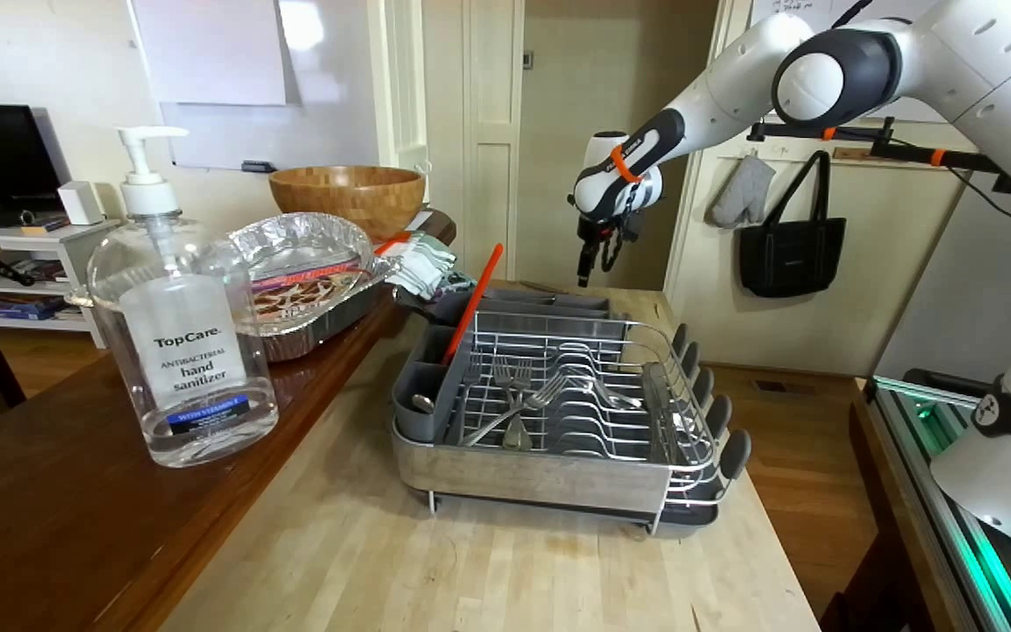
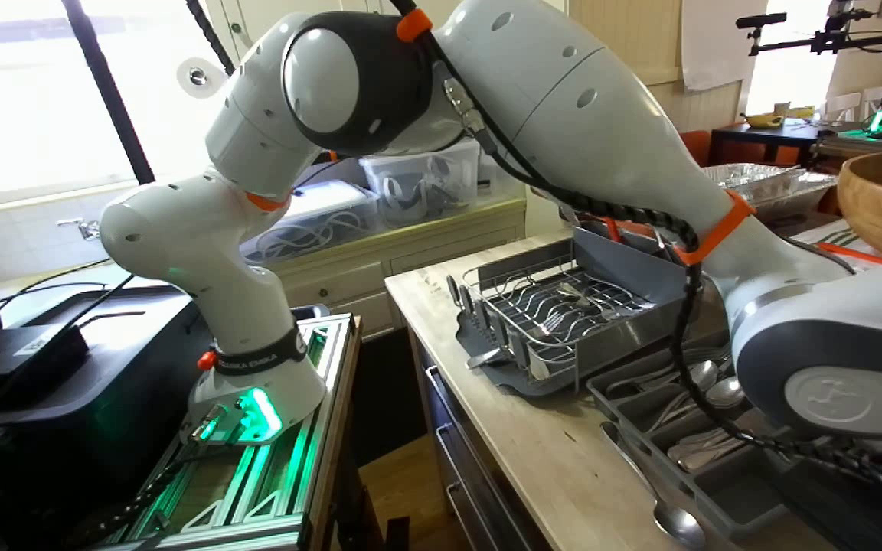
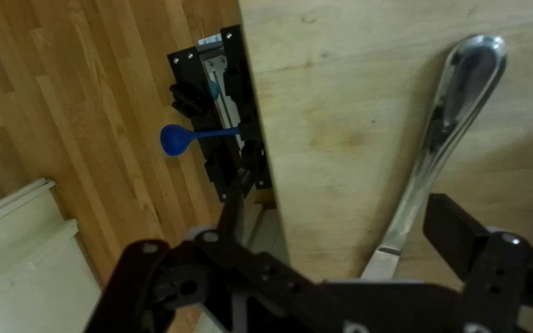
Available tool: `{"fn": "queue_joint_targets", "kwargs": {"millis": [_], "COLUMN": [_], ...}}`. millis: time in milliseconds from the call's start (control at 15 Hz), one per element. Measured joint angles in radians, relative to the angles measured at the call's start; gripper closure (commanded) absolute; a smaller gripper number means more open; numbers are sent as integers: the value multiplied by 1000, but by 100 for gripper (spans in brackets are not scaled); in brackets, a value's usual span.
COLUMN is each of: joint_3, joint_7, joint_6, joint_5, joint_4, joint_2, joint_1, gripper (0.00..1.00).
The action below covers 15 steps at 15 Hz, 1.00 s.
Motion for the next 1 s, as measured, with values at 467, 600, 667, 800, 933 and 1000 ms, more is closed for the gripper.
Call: {"fn": "queue_joint_targets", "kwargs": {"millis": [467, 600, 667, 800, 933, 1000], "joint_3": [73, 79, 83, 91, 97, 99], "joint_7": [2, 34, 53, 91, 120, 135], "joint_6": [-68, -68, -68, -69, -69, -70], "joint_5": [-9, -9, -9, -9, -9, -9], "joint_4": [-70, -68, -65, -55, -42, -33], "joint_2": [-73, -68, -62, -43, -21, -11], "joint_1": [-46, -49, -49, -49, -49, -50], "gripper": [0, 0, 0, 0, 1, 26]}}
